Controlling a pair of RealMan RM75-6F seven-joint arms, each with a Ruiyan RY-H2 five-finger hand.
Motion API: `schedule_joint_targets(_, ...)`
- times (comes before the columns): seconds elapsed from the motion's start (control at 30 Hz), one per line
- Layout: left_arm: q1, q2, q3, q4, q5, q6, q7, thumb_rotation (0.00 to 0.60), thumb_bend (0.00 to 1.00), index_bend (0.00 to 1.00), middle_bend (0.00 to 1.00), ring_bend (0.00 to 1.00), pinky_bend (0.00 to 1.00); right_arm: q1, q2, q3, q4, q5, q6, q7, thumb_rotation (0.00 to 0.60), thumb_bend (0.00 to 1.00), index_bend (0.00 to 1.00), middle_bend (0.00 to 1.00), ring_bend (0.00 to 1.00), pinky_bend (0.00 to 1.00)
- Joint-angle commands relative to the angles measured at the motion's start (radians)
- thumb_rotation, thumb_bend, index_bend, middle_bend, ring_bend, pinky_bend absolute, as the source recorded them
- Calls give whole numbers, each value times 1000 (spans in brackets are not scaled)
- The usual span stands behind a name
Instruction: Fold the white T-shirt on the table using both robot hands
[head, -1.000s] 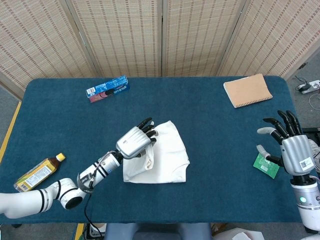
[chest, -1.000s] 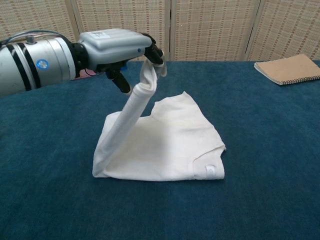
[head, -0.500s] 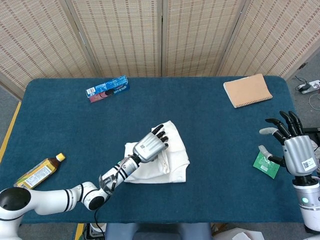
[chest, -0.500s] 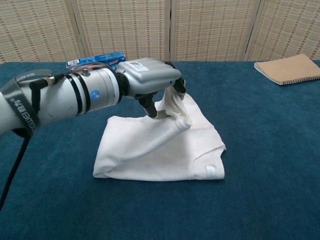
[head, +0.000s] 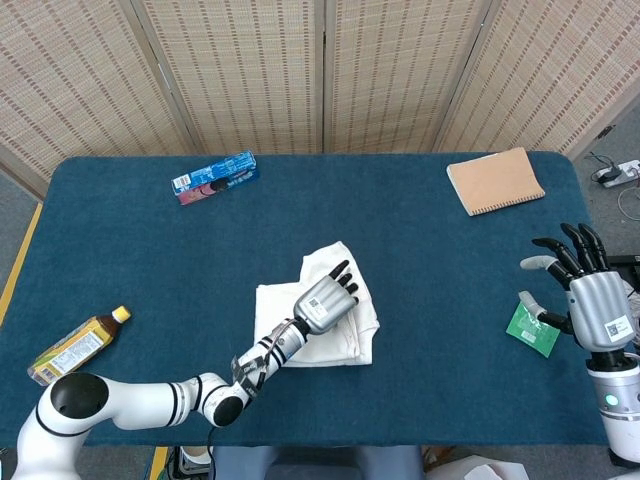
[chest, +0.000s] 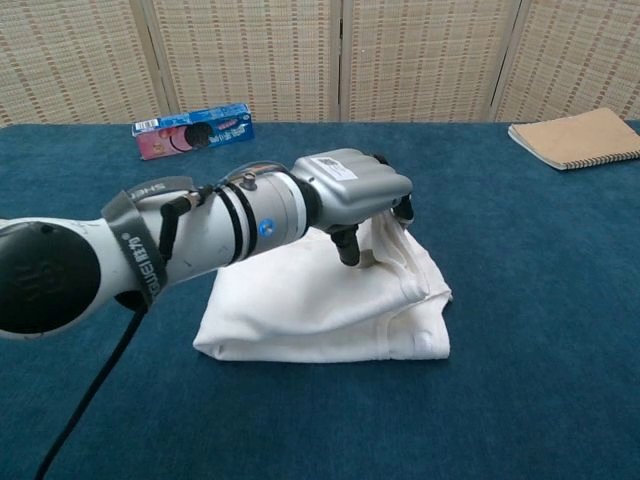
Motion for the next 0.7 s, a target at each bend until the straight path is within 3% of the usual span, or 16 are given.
schedule_joint_targets(0.03,-13,-18,3,21,-17,1,13,600,425,721,303,186,11,-1,0,1,1,1,0,0,600,205,420,262,67,3)
schedule_joint_targets(0.13,-20,-32,0,36,-34,12,22,600,395,553,286,174,11,0,-2,2,4,3,-3,1,600,206,421,262,68,3)
schedule_joint_targets(0.2,-19,-42,-7,39,-53,29,28,600,294,319,220,160,11,2,-5,2,7,3,-6,1,600,206,421,262,69,3)
schedule_joint_targets(0.27,-19,-49,-16,36,-73,47,36,600,192,152,142,119,11,4,-7,2,10,4,-9,2,600,206,421,262,70,3)
schedule_joint_targets(0.37,-19,-59,-33,24,-98,84,49,600,154,11,43,48,12,8,-10,6,13,3,-11,2,600,206,420,262,70,3)
schedule_joint_targets(0.47,-19,-61,-46,9,-111,113,58,600,150,0,1,3,11,10,-9,8,11,2,-11,0,600,206,421,262,70,3)
schedule_joint_targets(0.7,29,0,-59,-52,-118,179,20,600,150,0,0,0,11,10,6,11,3,6,-16,-2,600,206,423,262,70,3)
